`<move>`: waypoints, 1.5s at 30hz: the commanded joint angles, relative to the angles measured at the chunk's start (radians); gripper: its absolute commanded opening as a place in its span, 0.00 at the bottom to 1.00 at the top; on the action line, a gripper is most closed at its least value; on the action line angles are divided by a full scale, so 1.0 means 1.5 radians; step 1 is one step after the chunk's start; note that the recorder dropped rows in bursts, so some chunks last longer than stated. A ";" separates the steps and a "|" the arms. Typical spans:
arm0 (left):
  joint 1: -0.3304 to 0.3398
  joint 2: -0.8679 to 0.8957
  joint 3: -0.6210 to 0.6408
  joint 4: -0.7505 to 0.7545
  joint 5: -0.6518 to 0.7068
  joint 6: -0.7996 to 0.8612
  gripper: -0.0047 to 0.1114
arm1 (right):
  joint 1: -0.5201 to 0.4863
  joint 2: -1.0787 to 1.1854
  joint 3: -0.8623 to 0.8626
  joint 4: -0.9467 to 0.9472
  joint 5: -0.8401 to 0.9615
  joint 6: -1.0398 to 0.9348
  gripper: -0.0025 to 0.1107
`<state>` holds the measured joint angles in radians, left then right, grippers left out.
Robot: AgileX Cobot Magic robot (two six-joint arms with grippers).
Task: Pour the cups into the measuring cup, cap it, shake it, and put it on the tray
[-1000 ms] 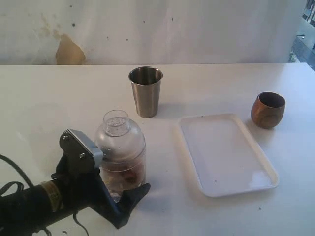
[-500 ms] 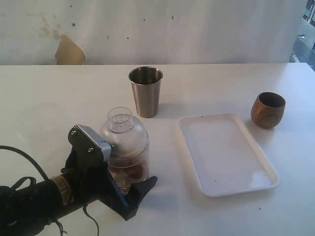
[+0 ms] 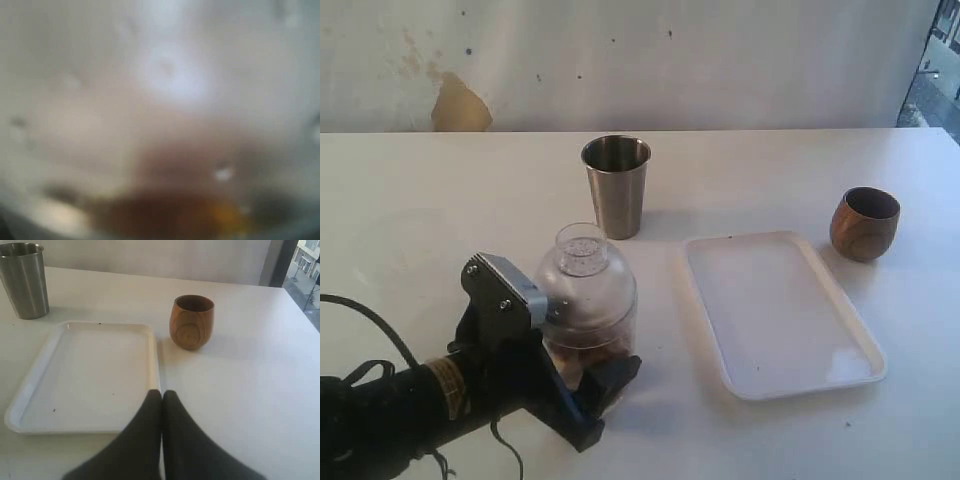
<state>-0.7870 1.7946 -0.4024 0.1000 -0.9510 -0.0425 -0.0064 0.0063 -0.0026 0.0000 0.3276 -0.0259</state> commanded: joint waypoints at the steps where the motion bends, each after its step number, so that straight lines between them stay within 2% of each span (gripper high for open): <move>1: -0.003 -0.074 -0.004 -0.012 -0.032 -0.020 0.04 | -0.003 -0.004 0.002 0.000 -0.005 0.003 0.02; 5: -0.003 -0.172 -0.004 -0.046 -0.021 -0.019 0.04 | -0.003 -0.004 0.002 0.000 -0.005 0.003 0.02; 7: 0.000 -0.242 -0.008 -0.092 0.019 0.000 0.04 | -0.003 -0.004 0.002 0.000 -0.005 0.003 0.02; 9: 0.006 -0.299 -0.024 -0.154 0.101 0.052 0.04 | -0.003 -0.004 0.002 0.000 -0.005 0.003 0.02; 13: 0.052 -0.404 -0.077 -0.260 0.293 0.246 0.04 | -0.003 -0.004 0.002 0.000 -0.005 0.003 0.02; 17: 0.130 -0.479 -0.124 -0.328 0.407 0.403 0.04 | -0.003 -0.004 0.002 0.000 -0.005 0.003 0.02; 21: 0.230 -0.524 -0.146 -0.401 0.457 0.475 0.04 | -0.003 -0.004 0.002 0.000 -0.005 0.003 0.02; 25: 0.326 -0.545 -0.146 -0.401 0.498 0.530 0.04 | -0.003 -0.004 0.002 0.000 -0.005 0.003 0.02; 26: 0.374 -0.545 -0.146 -0.401 0.524 0.569 0.04 | -0.003 -0.004 0.002 0.000 -0.005 0.003 0.02; 28: 0.416 -0.542 -0.146 -0.401 0.559 0.596 0.04 | -0.003 -0.004 0.002 0.000 -0.005 0.003 0.02; 32: 0.482 -0.527 -0.126 -0.396 0.575 0.643 0.04 | -0.003 -0.004 0.002 0.000 -0.005 0.003 0.02; 35: 0.507 -0.505 -0.099 -0.392 0.523 0.649 0.04 | -0.003 -0.004 0.002 0.000 -0.005 0.003 0.02; 38: 0.517 -0.462 -0.075 -0.390 0.502 0.750 0.04 | -0.003 -0.004 0.002 0.000 -0.005 0.003 0.02; 45: 0.517 -0.389 -0.066 -0.390 0.471 0.900 0.04 | -0.003 -0.004 0.002 0.000 -0.005 0.003 0.02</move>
<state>-0.0134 1.1979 -0.4942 -0.4882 -0.1507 1.2250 -0.0064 0.0063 -0.0026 0.0000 0.3276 -0.0259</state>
